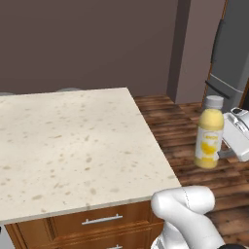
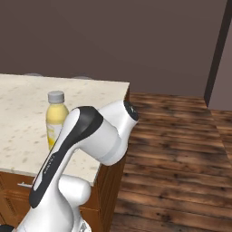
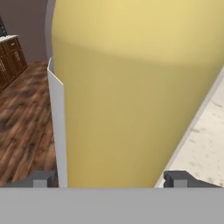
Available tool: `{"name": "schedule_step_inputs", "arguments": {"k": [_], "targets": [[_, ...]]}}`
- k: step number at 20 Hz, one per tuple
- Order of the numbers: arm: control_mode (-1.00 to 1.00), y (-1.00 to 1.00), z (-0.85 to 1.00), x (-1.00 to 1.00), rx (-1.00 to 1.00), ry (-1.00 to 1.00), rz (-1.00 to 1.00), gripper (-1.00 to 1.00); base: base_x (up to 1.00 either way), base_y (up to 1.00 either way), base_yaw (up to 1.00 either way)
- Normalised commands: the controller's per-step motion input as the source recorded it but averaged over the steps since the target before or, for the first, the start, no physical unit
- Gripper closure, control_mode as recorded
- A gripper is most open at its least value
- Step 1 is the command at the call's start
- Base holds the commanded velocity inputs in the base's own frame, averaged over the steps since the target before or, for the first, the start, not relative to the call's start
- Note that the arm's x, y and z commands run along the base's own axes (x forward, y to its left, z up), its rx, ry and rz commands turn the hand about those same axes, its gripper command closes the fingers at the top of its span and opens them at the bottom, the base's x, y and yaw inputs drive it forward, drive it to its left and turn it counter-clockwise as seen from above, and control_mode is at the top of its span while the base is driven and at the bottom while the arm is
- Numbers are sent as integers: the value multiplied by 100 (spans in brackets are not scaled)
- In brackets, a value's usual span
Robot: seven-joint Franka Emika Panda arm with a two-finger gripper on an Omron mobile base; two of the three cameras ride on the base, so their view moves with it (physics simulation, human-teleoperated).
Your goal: Pick the juice from the counter and place it in the open cabinet.
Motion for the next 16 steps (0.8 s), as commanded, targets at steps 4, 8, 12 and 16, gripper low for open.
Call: {"name": "schedule_step_inputs", "arguments": {"k": [4,8,12,16], "targets": [[-100,0,0,0,0,0,0,100,0,0,0],[100,0,0,0,0,0,0,100,-2,0,0],[100,0,0,0,0,0,0,100,0,0,-11],[100,0,0,0,0,0,0,100,0,0,-39]]}}
